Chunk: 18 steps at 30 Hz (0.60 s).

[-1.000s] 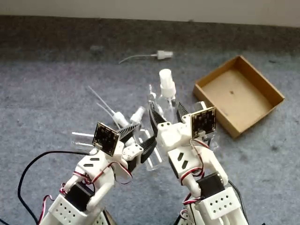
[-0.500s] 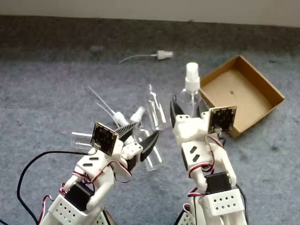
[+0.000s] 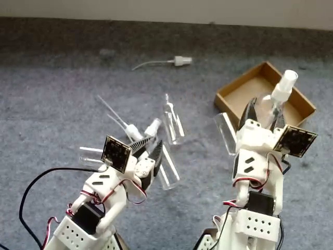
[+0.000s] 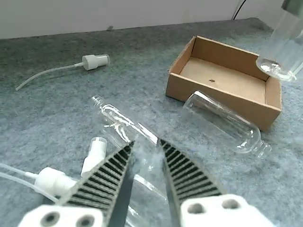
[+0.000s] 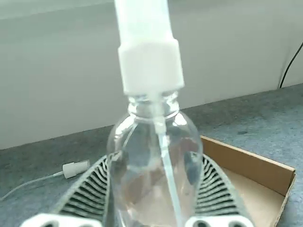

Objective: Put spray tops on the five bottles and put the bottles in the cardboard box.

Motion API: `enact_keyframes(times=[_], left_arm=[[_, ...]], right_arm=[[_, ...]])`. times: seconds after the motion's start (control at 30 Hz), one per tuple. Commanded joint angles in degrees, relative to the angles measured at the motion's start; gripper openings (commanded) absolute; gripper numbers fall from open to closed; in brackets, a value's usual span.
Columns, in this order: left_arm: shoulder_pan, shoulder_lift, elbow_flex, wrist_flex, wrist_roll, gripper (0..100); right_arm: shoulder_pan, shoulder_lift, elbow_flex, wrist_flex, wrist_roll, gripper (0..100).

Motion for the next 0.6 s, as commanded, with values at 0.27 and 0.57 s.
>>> enact_keyframes(times=[0.27,0.57], left_arm=[[-5.3,-0.2,1.2,2.5,0.4,2],[-6.5,-0.2,1.2,5.4,0.4,2]], right_arm=[[1.2,0.7,-3.6,-4.6,3.4,7.4],[1.5,20.4,-9.7,-16.7,7.2,7.4]])
